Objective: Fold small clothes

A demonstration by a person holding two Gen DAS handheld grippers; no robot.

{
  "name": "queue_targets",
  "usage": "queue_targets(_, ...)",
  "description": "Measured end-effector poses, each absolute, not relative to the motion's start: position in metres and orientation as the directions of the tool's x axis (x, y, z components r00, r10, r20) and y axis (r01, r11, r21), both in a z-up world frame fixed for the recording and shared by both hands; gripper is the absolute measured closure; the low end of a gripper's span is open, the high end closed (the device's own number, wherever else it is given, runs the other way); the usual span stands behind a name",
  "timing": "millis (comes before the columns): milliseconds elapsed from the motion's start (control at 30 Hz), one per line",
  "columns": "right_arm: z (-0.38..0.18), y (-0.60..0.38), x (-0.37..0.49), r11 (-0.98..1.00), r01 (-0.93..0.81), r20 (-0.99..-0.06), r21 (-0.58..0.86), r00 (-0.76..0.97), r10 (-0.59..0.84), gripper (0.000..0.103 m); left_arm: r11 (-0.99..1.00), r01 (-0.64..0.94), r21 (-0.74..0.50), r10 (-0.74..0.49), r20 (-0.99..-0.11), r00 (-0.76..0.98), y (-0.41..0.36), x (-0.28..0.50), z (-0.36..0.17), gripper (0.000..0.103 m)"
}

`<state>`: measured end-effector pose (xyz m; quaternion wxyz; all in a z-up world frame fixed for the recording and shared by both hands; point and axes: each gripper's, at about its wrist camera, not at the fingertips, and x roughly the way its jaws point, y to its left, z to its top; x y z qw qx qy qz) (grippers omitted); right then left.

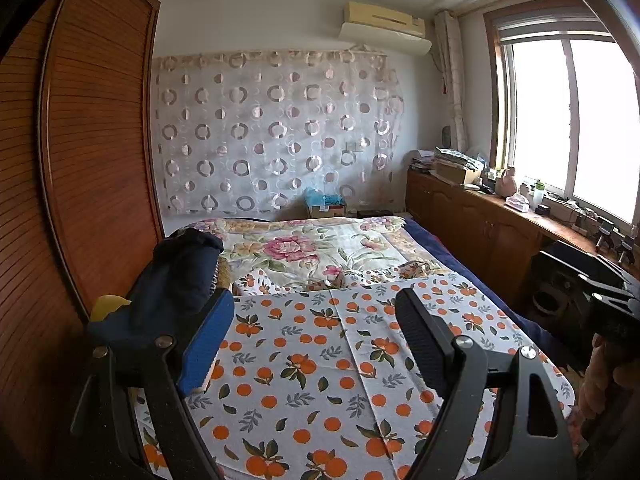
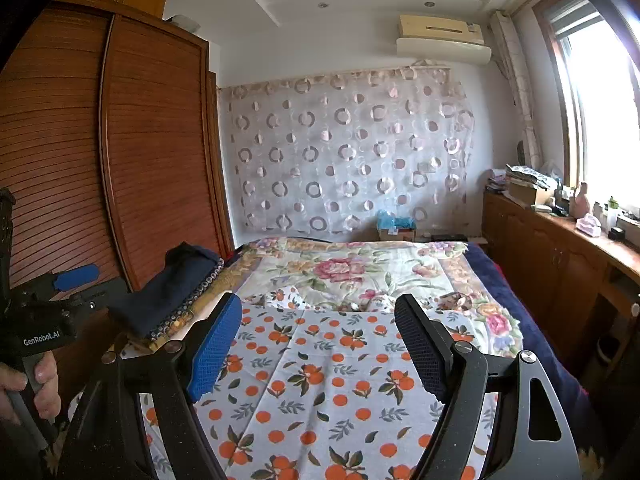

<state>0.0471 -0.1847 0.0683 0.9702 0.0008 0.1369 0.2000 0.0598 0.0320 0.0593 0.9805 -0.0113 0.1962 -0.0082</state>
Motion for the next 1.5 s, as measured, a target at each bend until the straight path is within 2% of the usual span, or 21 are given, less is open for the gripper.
queue_targets(1500, 0.068, -0.202, 0.058, 0.918, -0.392, -0.265, 0.055, 0.881, 0.392, 0.023, 1.0, 0.002, -0.017, -0.008, -0.368, 0.93, 0.029, 0.052, 0.061, 0.02)
